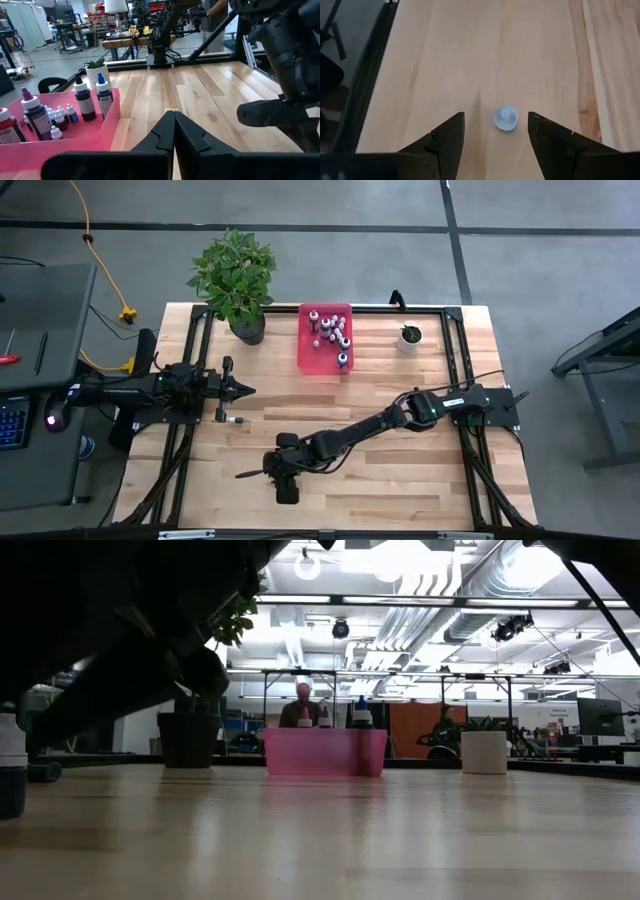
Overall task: Pick & Place food coloring
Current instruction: Put the red food coloring bottle into the pink bin
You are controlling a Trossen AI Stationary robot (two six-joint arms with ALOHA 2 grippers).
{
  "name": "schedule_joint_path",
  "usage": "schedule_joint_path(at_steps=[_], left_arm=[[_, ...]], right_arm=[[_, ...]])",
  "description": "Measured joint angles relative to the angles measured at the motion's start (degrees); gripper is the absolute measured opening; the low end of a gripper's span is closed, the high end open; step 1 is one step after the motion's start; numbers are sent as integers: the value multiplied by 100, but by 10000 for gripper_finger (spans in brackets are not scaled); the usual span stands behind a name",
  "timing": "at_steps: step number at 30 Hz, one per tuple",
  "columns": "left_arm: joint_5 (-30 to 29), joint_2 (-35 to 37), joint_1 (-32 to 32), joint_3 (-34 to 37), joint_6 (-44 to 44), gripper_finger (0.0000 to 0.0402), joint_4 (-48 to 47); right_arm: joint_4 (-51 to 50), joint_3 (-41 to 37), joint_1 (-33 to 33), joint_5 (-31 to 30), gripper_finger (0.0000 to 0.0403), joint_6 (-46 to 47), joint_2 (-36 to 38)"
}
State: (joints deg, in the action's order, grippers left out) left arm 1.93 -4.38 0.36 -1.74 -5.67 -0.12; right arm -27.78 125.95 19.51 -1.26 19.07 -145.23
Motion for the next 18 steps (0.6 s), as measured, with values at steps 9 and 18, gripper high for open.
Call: schedule_joint_path(at_steps=[9, 18], left_arm=[[0, 2, -2, -1, -2, 0, 0], [0, 0, -2, -2, 0, 0, 0]], right_arm=[[2, -8, -12, -297, 206, -4, -7], [30, -13, -39, -271, 206, -4, -37]])
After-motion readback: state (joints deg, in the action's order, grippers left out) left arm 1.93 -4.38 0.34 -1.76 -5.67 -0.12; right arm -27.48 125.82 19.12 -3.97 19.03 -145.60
